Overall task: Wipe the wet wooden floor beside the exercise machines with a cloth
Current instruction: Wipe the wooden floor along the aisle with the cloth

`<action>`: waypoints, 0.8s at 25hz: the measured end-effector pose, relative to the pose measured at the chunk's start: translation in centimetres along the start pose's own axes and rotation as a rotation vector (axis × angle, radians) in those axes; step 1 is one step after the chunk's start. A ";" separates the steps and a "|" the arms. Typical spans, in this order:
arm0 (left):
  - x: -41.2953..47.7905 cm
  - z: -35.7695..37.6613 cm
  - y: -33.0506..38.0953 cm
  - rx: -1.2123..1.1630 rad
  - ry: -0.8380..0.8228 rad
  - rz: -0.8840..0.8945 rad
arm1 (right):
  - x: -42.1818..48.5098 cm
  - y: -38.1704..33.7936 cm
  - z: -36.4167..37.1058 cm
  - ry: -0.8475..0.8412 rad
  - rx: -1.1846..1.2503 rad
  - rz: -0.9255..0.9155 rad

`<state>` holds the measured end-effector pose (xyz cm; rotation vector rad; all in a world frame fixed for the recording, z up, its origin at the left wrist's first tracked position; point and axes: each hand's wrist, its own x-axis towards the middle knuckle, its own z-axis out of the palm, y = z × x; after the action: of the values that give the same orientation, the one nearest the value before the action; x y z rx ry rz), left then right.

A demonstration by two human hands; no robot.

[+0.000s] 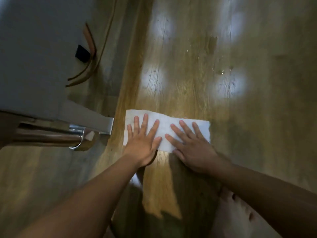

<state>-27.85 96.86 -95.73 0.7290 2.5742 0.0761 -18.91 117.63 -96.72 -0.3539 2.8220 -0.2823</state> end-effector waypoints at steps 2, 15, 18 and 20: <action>0.3 1.3 -0.3 0.073 0.052 0.013 | 0.0 1.7 0.9 -0.022 -0.040 -0.102; -2.5 2.3 1.5 -0.055 0.084 -0.177 | -1.6 -0.9 1.2 0.031 0.003 -0.105; -4.9 3.6 0.8 -0.033 0.094 -0.191 | -2.3 0.4 0.9 -0.036 0.017 -0.243; -1.1 2.2 -0.2 -0.004 0.114 -0.166 | 1.3 3.0 -0.6 -0.019 -0.029 -0.201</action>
<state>-26.17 95.96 -97.31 0.5204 2.7320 0.0721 -20.94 120.25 -97.16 -0.6444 2.7771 -0.2778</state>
